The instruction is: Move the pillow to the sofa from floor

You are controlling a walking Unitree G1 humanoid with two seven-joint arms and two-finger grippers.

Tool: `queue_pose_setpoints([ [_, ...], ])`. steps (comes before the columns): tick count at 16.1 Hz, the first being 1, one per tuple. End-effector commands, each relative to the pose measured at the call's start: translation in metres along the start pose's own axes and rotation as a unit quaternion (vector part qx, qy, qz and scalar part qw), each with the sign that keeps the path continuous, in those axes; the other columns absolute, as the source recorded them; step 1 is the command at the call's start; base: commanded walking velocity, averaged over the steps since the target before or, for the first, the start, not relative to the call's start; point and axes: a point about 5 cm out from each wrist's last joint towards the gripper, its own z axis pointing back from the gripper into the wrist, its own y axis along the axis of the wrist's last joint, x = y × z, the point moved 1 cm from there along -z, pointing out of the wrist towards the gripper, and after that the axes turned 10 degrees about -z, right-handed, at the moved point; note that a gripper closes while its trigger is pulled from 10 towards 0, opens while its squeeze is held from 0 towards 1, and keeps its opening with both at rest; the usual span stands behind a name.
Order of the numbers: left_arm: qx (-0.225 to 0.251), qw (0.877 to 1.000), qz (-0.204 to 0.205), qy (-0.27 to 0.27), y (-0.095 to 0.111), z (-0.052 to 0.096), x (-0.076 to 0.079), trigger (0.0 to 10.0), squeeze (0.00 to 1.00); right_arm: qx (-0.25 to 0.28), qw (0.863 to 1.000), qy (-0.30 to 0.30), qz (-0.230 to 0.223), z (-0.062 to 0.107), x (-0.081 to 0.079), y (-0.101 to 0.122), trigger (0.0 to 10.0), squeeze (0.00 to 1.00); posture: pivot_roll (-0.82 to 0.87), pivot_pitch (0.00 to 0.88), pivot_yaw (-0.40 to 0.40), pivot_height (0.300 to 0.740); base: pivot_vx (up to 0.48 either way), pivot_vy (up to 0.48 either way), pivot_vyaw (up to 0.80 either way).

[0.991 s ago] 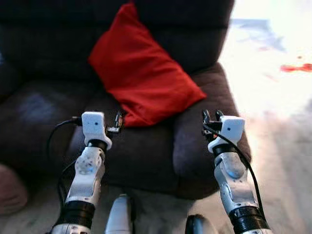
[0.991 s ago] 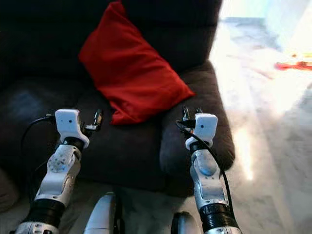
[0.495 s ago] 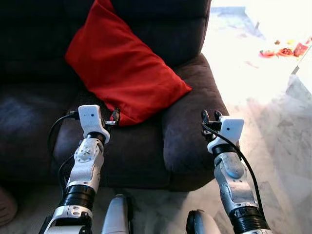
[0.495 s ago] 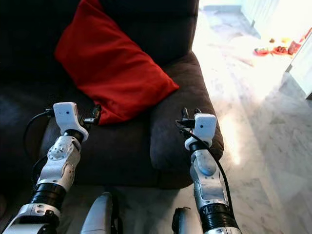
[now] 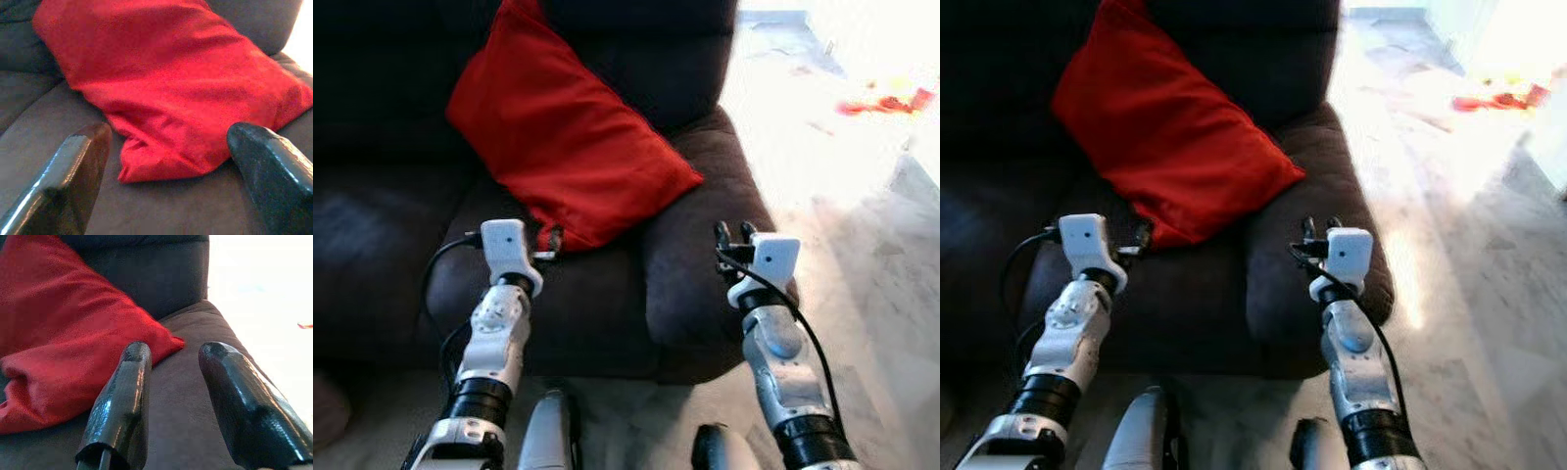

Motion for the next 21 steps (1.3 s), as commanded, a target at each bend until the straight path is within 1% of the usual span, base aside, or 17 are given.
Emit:
queue_pose_setpoints([
  [1,0.012,1.0,-0.015,0.004,0.0033,0.0025,-0.0049,10.0,0.0,0.003,1.0,0.007,-0.002,-0.0004,-0.0045,0.0017,10.0,0.0,0.03,0.133,0.013,0.631,0.0,0.0,0.8],
  [2,0.015,1.0,-0.023,0.003,0.0041,0.003,-0.0045,10.0,0.0,0.002,1.0,0.007,-0.002,-0.0004,-0.0044,0.0017,10.0,0.0,0.03,0.138,0.012,0.631,0.0,0.0,0.79],
  [4,0.015,1.0,-0.023,0.004,0.004,0.0039,-0.0047,10.0,0.0,0.004,1.0,0.005,-0.015,0.0002,-0.0041,0.0016,10.0,0.0,0.04,0.143,0.011,0.631,0.0,0.0,0.0],
  [9,0.011,1.0,-0.021,0.007,0.0023,0.005,-0.0056,10.0,0.0,0.003,1.0,0.001,-0.013,-0.0002,-0.0027,0.0017,10.0,0.0,0.04,0.15,0.01,0.631,0.0,0.0,0.0],
  [12,0.015,1.0,-0.021,0.007,0.0049,0.0043,-0.006,10.0,0.0,-0.001,1.0,0.001,-0.012,0.0003,-0.0022,0.0008,10.0,0.0,0.03,0.151,0.009,0.631,0.0,0.0,0.0],
  [15,0.005,1.0,-0.024,0.007,0.0016,0.0039,-0.0068,10.0,0.0,-0.002,1.0,0.0,-0.013,0.0003,-0.0026,0.0004,10.0,0.0,0.03,0.156,0.009,0.631,0.0,0.0,0.0],
  [21,0.005,1.0,-0.025,0.003,0.0025,0.0036,-0.0049,10.0,0.0,-0.002,1.0,-0.002,-0.011,0.0004,-0.0026,0.0003,10.0,0.0,0.04,0.157,0.008,0.631,0.0,0.0,0.0],
])
